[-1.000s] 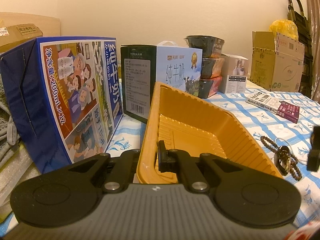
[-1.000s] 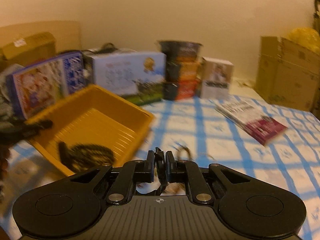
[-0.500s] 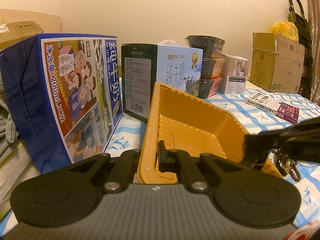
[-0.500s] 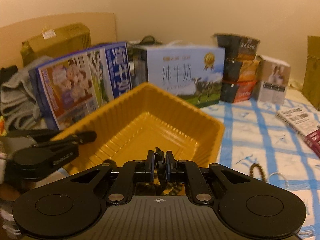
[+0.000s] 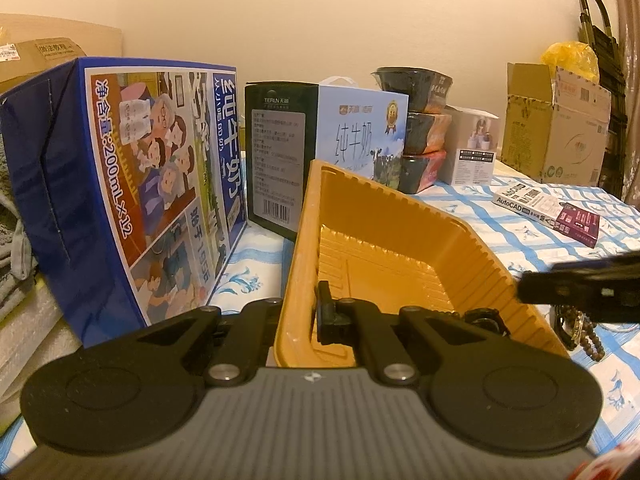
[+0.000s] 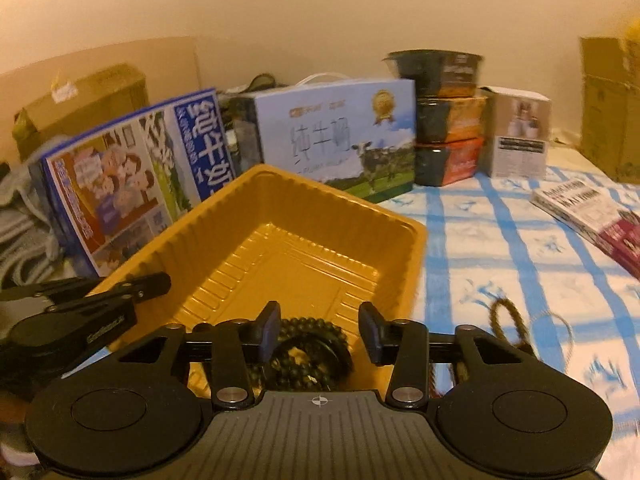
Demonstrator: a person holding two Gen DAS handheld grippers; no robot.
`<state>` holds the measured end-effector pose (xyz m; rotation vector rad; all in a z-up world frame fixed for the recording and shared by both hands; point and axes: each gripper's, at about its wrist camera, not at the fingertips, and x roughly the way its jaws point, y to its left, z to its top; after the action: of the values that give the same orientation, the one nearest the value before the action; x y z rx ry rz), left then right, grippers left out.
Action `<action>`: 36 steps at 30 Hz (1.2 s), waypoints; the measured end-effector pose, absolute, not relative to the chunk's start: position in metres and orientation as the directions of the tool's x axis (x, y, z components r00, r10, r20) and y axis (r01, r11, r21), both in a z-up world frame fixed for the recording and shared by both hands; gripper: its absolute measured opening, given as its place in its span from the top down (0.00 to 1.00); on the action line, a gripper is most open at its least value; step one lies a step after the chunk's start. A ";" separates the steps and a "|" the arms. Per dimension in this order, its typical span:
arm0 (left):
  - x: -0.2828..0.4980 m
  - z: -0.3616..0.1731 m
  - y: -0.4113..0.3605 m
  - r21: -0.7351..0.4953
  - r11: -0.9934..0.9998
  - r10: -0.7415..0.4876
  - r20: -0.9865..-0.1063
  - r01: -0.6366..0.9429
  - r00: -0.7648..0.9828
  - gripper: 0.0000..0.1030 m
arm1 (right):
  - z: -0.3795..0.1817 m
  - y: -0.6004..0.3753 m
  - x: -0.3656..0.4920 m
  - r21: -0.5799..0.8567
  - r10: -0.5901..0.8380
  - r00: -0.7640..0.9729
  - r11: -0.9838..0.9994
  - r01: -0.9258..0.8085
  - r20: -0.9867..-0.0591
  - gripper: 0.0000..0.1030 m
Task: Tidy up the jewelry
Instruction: 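Carry the black watch strap into the tray and open the right tool, then return the right tool to the pile and grasp the red bead bracelet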
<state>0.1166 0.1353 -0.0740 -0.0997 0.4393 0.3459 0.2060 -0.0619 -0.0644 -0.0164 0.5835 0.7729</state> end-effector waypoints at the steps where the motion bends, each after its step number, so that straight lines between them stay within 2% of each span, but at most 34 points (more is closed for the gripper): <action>1: 0.116 -0.074 0.136 -0.021 0.937 0.306 -0.433 -0.349 0.848 0.96 | -0.064 -0.071 0.202 0.202 0.646 0.575 0.734 -0.648 -0.503 0.57; 5: 0.117 -0.075 0.135 -0.016 0.938 0.307 -0.433 -0.347 0.848 0.96 | -0.073 -0.113 0.191 0.232 0.598 0.601 0.784 -0.576 -0.530 0.56; 12: 0.116 -0.076 0.134 -0.007 0.936 0.313 -0.433 -0.351 0.845 0.96 | -0.107 -0.191 0.184 0.198 0.421 0.636 0.898 -0.393 -0.646 0.56; 17: 0.116 -0.077 0.134 -0.001 0.935 0.319 -0.436 -0.355 0.841 0.95 | -0.111 -0.228 0.187 0.170 0.345 0.668 0.934 -0.315 -0.659 0.56; 24: 0.117 -0.076 0.133 0.005 0.936 0.319 -0.435 -0.351 0.842 0.95 | -0.108 -0.240 0.186 0.178 0.333 0.678 0.940 -0.290 -0.656 0.56; 36: 0.116 -0.076 0.133 0.004 0.936 0.318 -0.435 -0.352 0.842 0.96 | -0.112 -0.202 0.192 0.174 0.400 0.638 0.905 -0.389 -0.657 0.56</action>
<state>0.1162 0.1330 -0.0755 -0.0771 0.4462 0.3541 0.1924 -0.2022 -0.1120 0.0164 0.7542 0.4504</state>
